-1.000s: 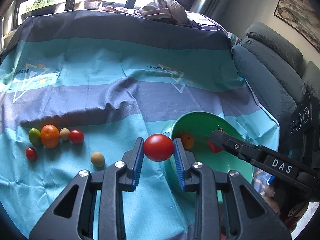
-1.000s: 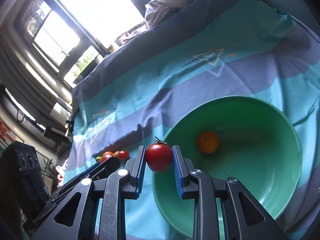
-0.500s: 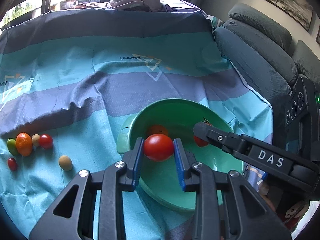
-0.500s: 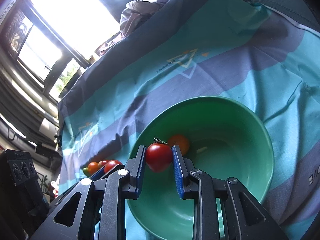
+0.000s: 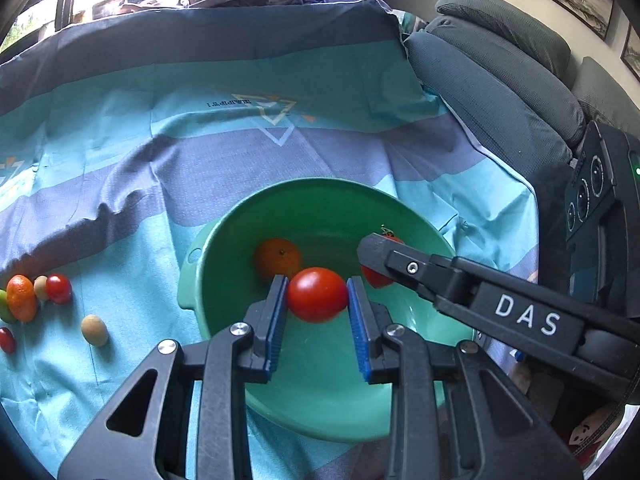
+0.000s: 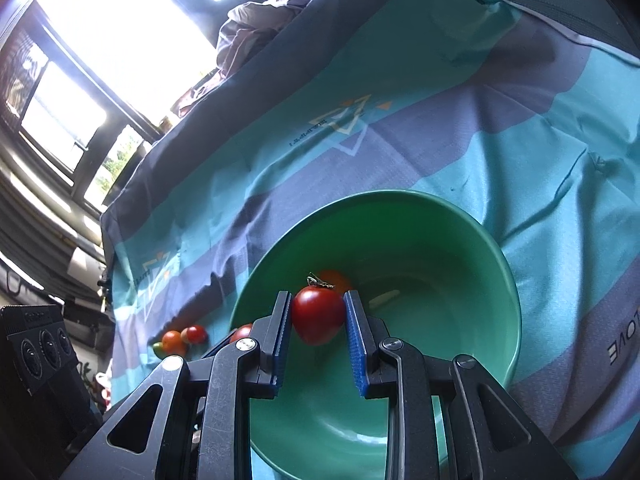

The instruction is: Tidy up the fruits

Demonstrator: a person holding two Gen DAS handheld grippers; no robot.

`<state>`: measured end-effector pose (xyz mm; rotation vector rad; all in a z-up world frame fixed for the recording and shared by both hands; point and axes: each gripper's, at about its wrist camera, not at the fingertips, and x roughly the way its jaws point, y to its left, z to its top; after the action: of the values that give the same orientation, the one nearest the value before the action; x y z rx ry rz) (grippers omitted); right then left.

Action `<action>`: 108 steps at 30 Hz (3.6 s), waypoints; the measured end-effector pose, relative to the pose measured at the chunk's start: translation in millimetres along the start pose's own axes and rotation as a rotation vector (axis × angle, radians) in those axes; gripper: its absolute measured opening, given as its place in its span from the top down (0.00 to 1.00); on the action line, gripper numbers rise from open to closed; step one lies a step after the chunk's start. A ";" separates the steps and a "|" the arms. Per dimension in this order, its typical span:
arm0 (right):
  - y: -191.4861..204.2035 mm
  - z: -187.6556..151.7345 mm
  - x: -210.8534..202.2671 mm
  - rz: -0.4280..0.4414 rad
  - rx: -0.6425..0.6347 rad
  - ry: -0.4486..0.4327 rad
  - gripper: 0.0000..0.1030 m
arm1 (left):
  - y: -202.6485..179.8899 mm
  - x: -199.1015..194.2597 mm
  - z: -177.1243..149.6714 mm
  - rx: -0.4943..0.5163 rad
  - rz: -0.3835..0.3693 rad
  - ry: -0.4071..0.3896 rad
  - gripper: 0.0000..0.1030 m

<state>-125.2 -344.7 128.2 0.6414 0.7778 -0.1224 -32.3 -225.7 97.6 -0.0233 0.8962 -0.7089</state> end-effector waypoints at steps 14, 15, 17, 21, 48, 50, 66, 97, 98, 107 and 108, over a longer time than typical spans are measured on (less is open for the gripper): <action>-4.6 0.6 0.6 -0.023 0.028 0.001 0.73 | -4.6 0.5 -1.8 0.023 -0.014 -0.016 0.59; -5.0 0.8 0.4 -0.025 0.030 -0.003 0.73 | -3.9 -1.0 -1.9 0.022 -0.011 -0.018 0.57; -5.5 0.6 -1.1 -0.026 0.031 -0.010 0.71 | -1.5 -4.9 -2.0 0.018 -0.004 -0.023 0.55; -4.6 0.3 -3.3 -0.023 0.028 -0.021 0.62 | 7.5 -17.6 -3.5 0.006 0.014 -0.034 0.53; 100.8 -35.6 33.8 0.004 -0.273 -0.032 0.61 | 197.1 -104.8 -46.9 -0.405 0.348 -0.131 0.45; 106.1 -39.4 36.3 0.024 -0.285 -0.030 0.61 | 204.3 -107.0 -48.5 -0.428 0.358 -0.133 0.45; 119.3 -48.0 42.2 0.025 -0.320 -0.028 0.61 | 208.0 -105.1 -50.5 -0.433 0.362 -0.122 0.45; 191.7 -42.4 74.1 0.067 -0.443 0.140 0.61 | 221.2 -100.1 -51.5 -0.450 0.378 -0.103 0.45; 192.6 -46.6 79.5 0.068 -0.452 0.145 0.61 | 223.1 -100.0 -52.0 -0.455 0.380 -0.101 0.46; 179.8 -63.5 102.7 0.059 -0.464 0.224 0.61 | 231.8 -101.5 -53.9 -0.488 0.379 -0.105 0.46; 178.9 -63.9 103.9 0.060 -0.461 0.232 0.61 | 231.8 -101.5 -54.1 -0.487 0.380 -0.105 0.47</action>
<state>-30.9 -150.6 110.9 0.2414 0.9700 0.1868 15.3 26.5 64.4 -0.3121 0.9213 -0.1248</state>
